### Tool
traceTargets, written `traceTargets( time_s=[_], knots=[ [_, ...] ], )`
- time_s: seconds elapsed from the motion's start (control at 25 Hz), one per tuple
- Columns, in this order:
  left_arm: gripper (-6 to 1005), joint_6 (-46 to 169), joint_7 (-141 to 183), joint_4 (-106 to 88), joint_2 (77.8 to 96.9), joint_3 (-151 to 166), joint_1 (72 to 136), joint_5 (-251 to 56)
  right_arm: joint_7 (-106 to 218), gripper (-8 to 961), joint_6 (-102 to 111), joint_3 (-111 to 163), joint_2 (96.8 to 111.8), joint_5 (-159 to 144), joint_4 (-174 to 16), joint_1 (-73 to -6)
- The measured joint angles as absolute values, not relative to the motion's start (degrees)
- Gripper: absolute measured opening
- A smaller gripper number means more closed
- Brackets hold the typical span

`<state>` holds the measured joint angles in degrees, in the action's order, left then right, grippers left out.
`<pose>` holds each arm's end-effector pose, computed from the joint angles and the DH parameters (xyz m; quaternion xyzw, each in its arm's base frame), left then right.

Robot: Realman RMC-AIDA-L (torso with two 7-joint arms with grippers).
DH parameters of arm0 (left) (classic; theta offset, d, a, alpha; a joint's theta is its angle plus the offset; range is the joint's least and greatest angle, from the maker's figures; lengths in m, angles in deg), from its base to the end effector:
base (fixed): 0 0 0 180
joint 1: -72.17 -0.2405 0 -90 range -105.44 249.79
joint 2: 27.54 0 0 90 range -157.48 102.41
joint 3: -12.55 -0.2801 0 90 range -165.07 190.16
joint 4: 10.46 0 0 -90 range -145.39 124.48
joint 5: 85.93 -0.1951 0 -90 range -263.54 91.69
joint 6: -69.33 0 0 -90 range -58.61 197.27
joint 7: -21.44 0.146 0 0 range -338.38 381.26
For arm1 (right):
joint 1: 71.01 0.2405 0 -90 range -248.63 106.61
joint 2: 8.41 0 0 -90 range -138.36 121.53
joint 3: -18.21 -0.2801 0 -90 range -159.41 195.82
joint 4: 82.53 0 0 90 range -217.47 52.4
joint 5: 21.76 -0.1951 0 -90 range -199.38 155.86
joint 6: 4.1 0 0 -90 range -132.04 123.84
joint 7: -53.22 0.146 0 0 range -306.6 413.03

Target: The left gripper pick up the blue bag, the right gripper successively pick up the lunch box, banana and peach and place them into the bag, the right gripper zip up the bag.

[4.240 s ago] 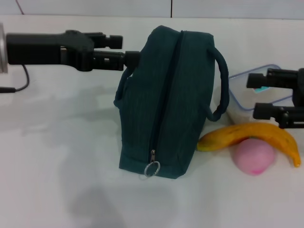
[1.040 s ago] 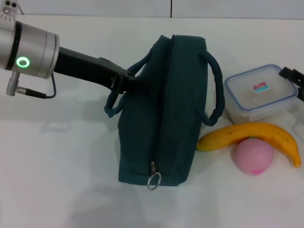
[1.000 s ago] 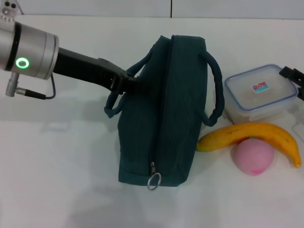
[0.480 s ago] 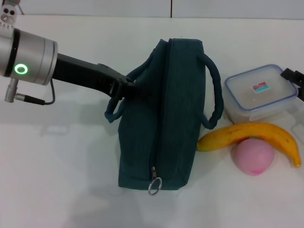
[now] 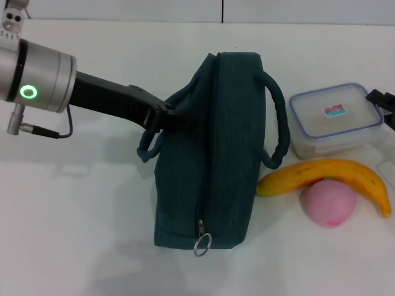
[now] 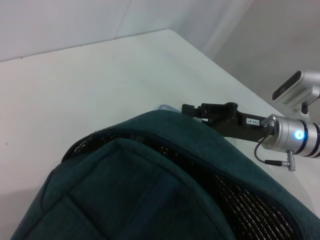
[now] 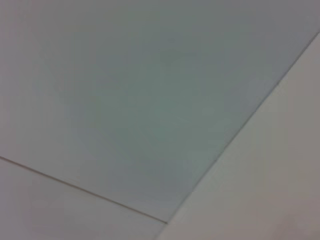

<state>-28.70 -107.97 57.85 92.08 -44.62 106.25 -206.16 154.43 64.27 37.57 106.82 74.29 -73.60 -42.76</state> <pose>-0.1822 0.3425 0.0093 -0.9361 -0.3347 -0.1054 0.0263 0.3487 0.3411 -0.0042 -0.5859 0.6270 0.4546 0.2387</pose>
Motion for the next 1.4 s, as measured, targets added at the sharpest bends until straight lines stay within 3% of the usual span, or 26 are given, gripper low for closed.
traceTargets(
  time_s=[0.4,0.64,1.4],
  knots=[
    [59,-28.69,-108.16,57.83,92.08,-44.60,106.21,-206.15,154.56,202,71.40,37.61,107.02,69.29,-73.75,-44.78],
    [59,-28.67,-108.19,57.83,92.08,-44.58,106.18,-206.01,154.56,71,71.34,37.77,106.99,69.28,-74.30,-44.84],
    [60,-28.49,-107.41,57.85,92.08,-46.74,106.22,-204.63,172.47,72,70.77,37.47,107.10,66.58,-80.29,-45.43]
  ],
)
